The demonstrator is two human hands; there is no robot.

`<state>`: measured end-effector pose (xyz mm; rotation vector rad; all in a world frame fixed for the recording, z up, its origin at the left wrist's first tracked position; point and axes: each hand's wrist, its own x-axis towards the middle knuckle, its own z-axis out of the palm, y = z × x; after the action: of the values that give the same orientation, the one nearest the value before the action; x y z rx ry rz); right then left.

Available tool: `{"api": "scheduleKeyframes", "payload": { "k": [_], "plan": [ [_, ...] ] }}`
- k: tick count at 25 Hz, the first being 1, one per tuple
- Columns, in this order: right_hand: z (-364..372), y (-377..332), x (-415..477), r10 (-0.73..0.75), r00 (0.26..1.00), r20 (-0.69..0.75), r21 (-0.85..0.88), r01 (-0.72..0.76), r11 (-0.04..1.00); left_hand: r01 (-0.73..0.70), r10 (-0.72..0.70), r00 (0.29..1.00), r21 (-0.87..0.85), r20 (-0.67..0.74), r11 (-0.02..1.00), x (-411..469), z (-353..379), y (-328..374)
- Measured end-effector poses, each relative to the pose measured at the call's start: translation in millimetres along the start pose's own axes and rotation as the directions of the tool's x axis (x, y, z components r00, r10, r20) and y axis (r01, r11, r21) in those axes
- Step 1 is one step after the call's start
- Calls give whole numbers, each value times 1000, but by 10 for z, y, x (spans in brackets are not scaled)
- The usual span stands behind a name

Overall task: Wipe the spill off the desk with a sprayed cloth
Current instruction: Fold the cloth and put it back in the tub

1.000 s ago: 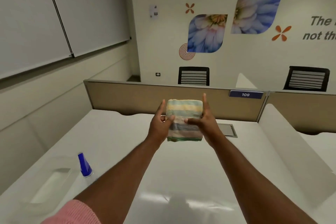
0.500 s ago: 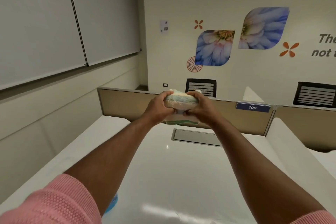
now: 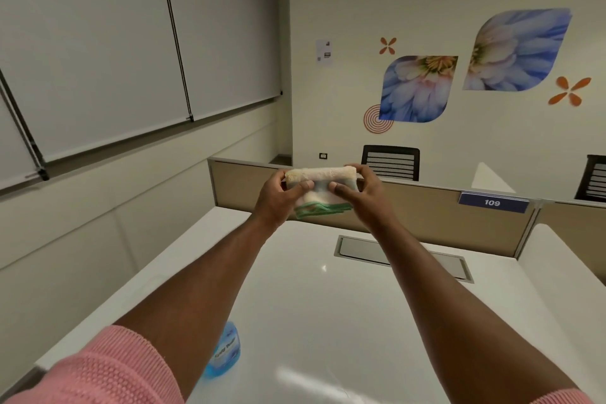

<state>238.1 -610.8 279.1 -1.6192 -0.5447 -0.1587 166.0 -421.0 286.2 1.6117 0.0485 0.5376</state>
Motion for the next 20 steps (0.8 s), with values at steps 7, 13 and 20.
{"api": "scheduleKeyframes", "payload": {
  "k": [7, 13, 20],
  "plan": [
    [799, -139, 64, -38, 996, 86, 93, 30, 995, 5, -5, 982, -2, -188, 1000, 37, -670, 17],
    [1648, -236, 93, -8, 995, 96, 68, 2, 998, 27, -10, 967, 64, -254, 998, 275, -1530, -97],
    [2862, -176, 304, 1, 998, -55, -119, -7, 993, 13, 3, 988, 103, -151, 995, 731, -2688, -383]
  ]
}}
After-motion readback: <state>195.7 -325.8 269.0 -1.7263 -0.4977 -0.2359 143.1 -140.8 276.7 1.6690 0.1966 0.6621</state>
